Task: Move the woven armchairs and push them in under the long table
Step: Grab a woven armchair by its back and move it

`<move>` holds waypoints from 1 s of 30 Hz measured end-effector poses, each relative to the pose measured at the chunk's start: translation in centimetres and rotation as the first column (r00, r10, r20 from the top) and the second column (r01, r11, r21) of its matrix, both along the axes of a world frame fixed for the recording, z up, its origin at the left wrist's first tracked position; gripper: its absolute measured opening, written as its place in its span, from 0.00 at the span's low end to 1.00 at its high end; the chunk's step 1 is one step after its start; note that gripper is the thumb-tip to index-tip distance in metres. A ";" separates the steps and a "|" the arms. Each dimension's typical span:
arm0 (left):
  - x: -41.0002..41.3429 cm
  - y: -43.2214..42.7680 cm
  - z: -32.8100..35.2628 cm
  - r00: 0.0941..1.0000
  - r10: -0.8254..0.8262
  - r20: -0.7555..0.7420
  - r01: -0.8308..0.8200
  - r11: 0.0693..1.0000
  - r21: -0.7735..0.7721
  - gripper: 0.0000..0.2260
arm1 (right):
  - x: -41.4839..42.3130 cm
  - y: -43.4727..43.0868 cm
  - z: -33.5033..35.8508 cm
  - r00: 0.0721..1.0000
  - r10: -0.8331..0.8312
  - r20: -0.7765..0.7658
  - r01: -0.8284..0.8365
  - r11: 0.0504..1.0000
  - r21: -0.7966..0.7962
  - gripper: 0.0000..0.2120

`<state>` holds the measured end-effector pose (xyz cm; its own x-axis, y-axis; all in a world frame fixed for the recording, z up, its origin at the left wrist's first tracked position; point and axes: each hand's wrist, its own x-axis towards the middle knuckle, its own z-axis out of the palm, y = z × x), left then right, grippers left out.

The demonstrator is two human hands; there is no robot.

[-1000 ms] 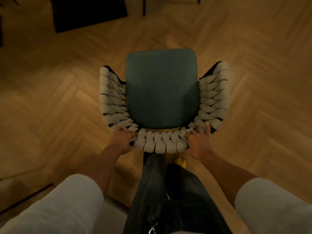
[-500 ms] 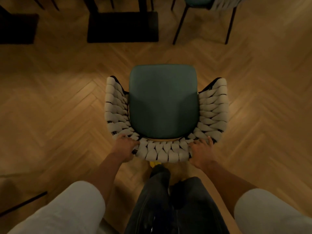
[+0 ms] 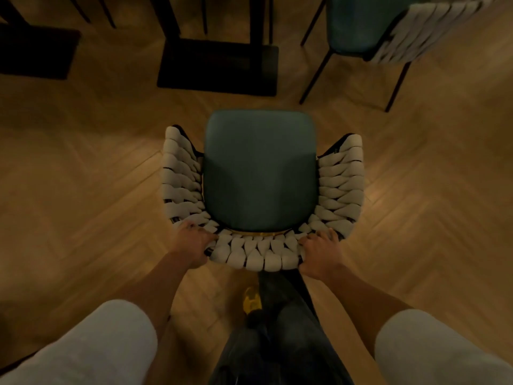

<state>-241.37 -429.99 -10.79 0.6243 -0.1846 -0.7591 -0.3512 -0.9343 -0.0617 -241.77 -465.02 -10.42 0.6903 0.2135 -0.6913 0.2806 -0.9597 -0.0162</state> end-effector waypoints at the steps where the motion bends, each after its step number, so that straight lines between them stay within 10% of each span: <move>1: 1.2 0.4 -0.3 1.000 0.009 -0.002 -0.009 1.000 0.003 0.29 | 1.6 0.3 -0.2 1.000 0.008 -0.001 -0.008 1.000 0.008 0.32; 30: 22.6 6.7 0.9 0.991 0.060 0.118 -0.055 0.997 -0.047 0.19 | 23.5 6.3 2.0 0.986 -0.057 0.158 0.050 0.998 0.048 0.27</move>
